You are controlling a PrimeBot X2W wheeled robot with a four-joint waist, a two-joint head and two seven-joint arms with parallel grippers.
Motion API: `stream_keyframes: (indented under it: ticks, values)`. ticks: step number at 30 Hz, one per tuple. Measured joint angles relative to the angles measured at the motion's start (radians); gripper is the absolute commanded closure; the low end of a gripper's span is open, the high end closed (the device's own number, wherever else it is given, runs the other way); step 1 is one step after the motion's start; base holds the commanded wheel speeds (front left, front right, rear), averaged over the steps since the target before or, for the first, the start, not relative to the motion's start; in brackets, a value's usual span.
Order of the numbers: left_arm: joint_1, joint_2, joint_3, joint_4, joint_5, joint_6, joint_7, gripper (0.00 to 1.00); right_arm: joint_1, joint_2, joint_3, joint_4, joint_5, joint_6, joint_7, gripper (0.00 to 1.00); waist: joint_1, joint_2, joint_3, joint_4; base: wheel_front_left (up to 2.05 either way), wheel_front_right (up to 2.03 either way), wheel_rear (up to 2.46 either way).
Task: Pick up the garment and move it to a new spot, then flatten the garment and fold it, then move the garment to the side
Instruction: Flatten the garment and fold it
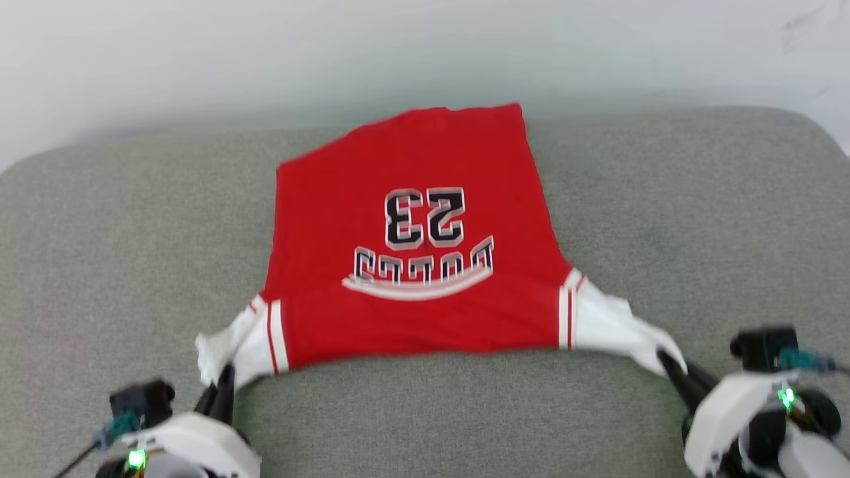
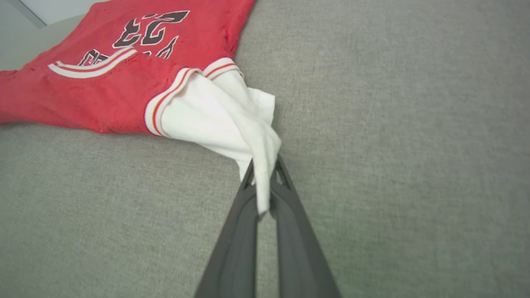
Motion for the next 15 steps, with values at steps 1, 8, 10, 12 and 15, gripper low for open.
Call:
stream_keyframes:
  ticks: [1,8,10,12,15]
  values:
    - [0.042,0.003,0.002,-0.032,-0.009,0.017,0.008,1.0,0.048,-0.001,-0.015,-0.021,-0.009,0.0,0.011,1.0,0.0,0.0,-0.014,-0.002,0.0,0.0,0.0]
    - [0.274,0.029,-0.001,-0.237,-0.035,0.125,0.059,1.0,0.338,0.038,-0.139,-0.161,-0.081,0.0,0.149,1.0,0.0,0.0,-0.092,-0.008,0.0,0.0,0.0]
    - [0.312,0.036,-0.002,-0.29,-0.032,0.152,0.061,1.0,0.406,0.059,-0.173,-0.194,-0.116,0.0,0.196,1.0,-0.0001,0.0,-0.102,-0.005,0.0,0.0,0.0]
    - [0.334,0.039,-0.002,-0.336,-0.03,0.174,0.066,1.0,0.454,0.088,-0.203,-0.236,-0.139,0.0,0.233,0.72,-0.0001,0.0,-0.104,0.0,0.0,0.0,0.0]
    - [0.343,0.048,-0.003,-0.397,-0.011,0.207,0.067,1.0,0.48,0.116,-0.248,-0.309,-0.175,0.0,0.242,0.0,0.0,0.0,-0.103,0.008,0.0,0.0,0.0]
